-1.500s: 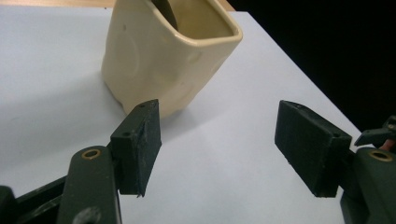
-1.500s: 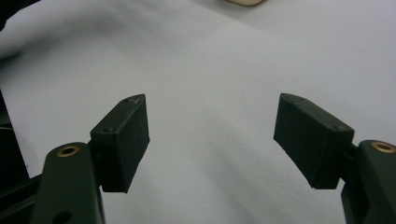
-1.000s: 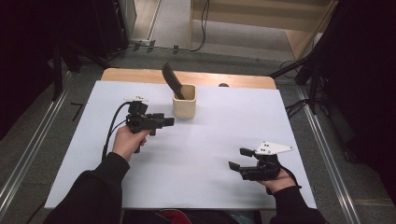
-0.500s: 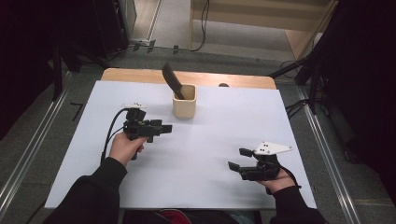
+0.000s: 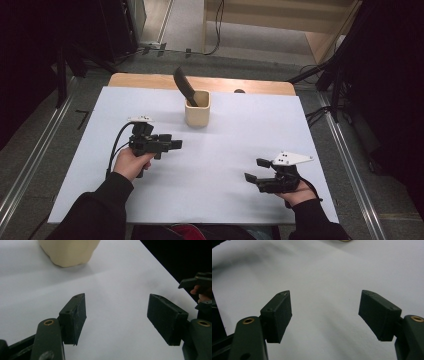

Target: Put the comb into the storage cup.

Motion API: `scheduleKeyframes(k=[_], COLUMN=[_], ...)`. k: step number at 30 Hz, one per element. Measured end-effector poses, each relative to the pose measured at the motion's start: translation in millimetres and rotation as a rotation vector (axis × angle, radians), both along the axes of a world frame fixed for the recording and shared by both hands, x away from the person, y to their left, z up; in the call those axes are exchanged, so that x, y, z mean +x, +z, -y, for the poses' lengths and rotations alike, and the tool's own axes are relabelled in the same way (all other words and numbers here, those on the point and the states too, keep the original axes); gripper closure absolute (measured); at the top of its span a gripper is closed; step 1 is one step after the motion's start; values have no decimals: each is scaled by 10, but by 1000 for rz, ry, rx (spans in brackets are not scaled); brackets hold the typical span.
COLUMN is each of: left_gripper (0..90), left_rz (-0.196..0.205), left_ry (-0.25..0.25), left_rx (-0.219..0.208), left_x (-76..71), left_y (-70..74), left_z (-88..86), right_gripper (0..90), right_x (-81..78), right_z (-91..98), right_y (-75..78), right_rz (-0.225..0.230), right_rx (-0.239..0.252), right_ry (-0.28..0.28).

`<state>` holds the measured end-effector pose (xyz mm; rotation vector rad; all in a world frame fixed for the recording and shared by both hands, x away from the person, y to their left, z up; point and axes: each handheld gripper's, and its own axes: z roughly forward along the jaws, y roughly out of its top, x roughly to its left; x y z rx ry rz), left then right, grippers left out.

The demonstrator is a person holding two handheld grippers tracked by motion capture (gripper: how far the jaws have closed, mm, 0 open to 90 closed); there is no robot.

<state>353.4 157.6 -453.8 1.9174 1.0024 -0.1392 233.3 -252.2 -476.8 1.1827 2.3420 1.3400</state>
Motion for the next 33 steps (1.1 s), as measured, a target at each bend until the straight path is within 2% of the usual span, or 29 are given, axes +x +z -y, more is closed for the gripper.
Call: scheduleKeyframes(k=[8, 33], left_gripper=[324, 296], left_rz=[3, 15], left_ry=[-8, -44], left_rx=[-9, 39], left_x=[-91, -394], left_y=[9, -1], left_z=[-45, -223], right_gripper=[247, 248], right_x=[3, 9], right_z=[-2, 0], right_y=[-5, -13], right_rz=[-3, -4], right_rx=[-6, -12], right_ry=[-4, -3])
